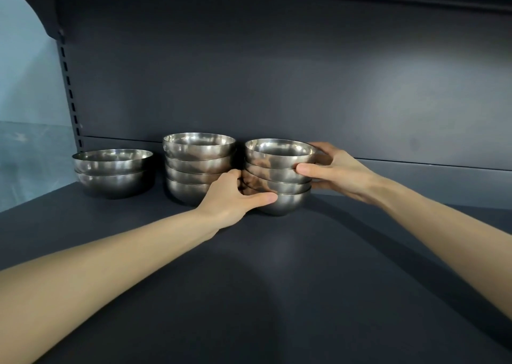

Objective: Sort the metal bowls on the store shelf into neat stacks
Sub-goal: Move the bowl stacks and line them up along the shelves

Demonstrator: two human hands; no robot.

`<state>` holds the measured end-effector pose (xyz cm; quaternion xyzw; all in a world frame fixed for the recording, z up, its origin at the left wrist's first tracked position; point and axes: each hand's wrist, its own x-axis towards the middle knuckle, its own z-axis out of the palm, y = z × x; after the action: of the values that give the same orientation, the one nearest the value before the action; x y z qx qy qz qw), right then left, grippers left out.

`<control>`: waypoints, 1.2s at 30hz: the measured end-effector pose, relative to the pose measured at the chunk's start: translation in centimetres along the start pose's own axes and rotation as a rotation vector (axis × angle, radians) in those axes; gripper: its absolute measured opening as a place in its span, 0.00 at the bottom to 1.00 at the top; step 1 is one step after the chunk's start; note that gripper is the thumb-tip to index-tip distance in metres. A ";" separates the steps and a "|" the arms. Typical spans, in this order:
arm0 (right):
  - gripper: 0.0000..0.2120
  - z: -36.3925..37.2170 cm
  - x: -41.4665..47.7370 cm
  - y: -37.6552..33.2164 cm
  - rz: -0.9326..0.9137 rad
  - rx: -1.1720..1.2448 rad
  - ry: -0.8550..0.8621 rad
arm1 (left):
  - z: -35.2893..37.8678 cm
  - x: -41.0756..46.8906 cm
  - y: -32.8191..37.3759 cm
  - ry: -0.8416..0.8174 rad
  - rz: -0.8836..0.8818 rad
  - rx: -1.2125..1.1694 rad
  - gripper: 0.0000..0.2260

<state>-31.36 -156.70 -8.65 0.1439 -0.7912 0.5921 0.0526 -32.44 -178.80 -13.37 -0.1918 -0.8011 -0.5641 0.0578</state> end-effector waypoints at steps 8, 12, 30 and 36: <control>0.35 -0.1 0.2 0.3 0.017 0.016 -0.011 | 0.5 -0.4 0.2 0.064 0.029 0.118 0.18; 0.35 0.1 0.1 0.7 0.024 0.005 0.014 | 0.5 -0.4 0.0 0.032 0.042 0.090 0.14; 0.27 0.0 0.5 1.0 0.016 0.012 0.050 | 1.0 0.2 -0.4 0.074 0.066 0.123 0.11; 0.33 0.0 0.4 0.7 0.012 0.004 0.045 | 1.0 0.2 -0.2 0.075 0.068 0.097 0.10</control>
<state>-31.98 -156.59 -9.17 0.1261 -0.7895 0.5970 0.0666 -32.61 -177.92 -13.85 -0.1945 -0.8176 -0.5293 0.1161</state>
